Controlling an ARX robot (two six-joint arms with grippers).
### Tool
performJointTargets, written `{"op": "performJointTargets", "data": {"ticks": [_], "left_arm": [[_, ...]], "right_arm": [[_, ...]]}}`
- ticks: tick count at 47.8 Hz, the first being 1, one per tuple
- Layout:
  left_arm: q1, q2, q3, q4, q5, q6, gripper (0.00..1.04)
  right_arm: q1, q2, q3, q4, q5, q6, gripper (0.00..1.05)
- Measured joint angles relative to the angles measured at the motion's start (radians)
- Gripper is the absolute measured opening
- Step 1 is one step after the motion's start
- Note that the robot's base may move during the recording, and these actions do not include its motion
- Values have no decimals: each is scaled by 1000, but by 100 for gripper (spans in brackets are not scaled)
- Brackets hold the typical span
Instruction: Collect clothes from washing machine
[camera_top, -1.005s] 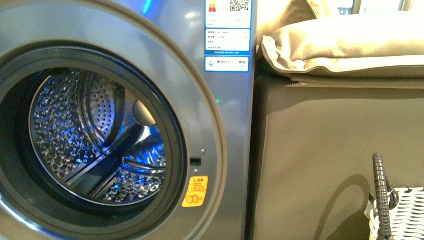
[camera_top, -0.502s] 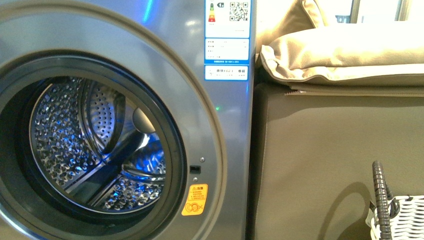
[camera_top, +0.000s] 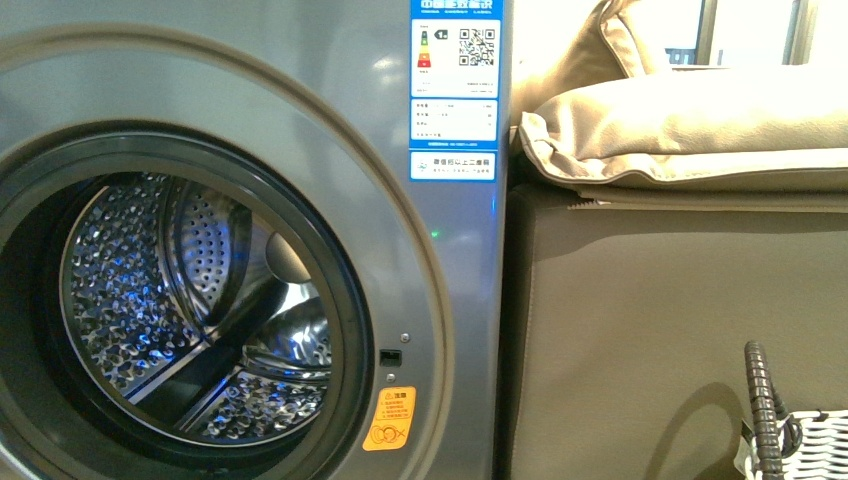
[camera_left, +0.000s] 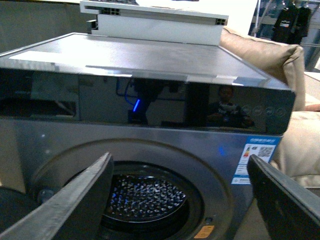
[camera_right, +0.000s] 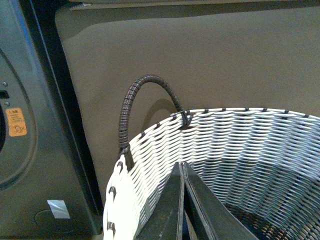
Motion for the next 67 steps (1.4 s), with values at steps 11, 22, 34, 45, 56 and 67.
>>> {"op": "performJointTargets", "data": {"ticks": [11,22,34,45,56,67], "left_arm": [[52,-347,-634,254,63,29,35],[283,-553,-1044,411,306,33,4],[319,-650,-1218,481,317,33,4],[319,-715,-1321,517,317,33,4],[319,-756,-1381,534,317,33,4],[319,-784,-1418,544,317,33,4]], "right_arm": [[0,0,0,0,0,0,2],[0,0,0,0,0,0,2],[0,0,0,0,1,0,2],[0,0,0,0,0,0,2],[0,0,0,0,0,0,2],[0,0,0,0,0,0,2]]}}
